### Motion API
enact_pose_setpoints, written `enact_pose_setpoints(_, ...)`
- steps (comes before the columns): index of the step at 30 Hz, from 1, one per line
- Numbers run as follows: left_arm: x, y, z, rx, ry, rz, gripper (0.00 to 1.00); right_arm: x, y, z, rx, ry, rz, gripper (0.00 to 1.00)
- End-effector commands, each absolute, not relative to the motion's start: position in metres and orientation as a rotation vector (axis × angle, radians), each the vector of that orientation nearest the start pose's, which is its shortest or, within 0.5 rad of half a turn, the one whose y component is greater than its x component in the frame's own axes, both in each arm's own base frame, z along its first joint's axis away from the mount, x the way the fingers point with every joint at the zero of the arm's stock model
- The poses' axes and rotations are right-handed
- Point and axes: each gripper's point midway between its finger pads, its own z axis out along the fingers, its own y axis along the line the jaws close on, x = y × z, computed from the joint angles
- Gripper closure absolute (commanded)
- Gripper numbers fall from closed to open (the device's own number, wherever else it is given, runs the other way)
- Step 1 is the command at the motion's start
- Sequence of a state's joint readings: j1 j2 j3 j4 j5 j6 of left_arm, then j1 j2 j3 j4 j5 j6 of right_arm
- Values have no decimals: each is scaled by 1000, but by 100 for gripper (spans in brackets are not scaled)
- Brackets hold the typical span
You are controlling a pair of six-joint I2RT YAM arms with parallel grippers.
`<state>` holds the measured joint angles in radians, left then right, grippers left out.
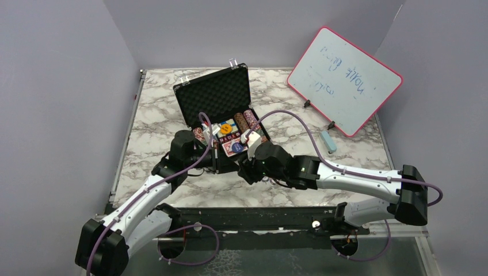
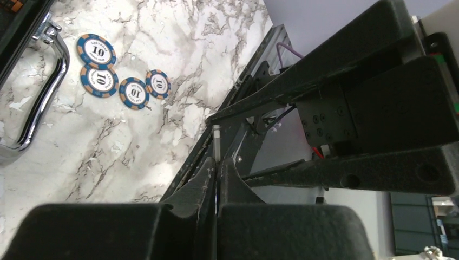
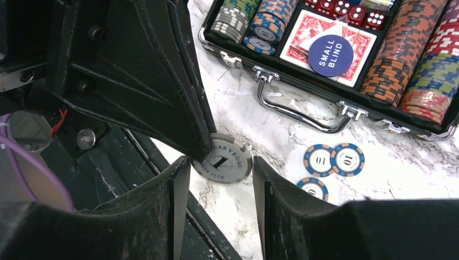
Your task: Pack up texas hold em set
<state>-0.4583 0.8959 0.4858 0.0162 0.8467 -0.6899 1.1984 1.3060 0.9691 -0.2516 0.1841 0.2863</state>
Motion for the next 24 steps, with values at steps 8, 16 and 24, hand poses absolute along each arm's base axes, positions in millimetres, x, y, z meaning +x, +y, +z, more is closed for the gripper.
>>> enact_pose_setpoints(8, 200, -231, 214, 756, 1888, -1090, 96, 164, 350, 212, -751, 1971, 728, 23)
enact_pose_setpoints(16, 237, -184, 166, 1021, 1928, -542, 100, 160, 318, 210, -639, 1956, 737, 21)
enact_pose_setpoints(24, 226, -158, 130, 1214, 2009, -395, 100, 153, 306, 180, -604, 2036, 727, 21)
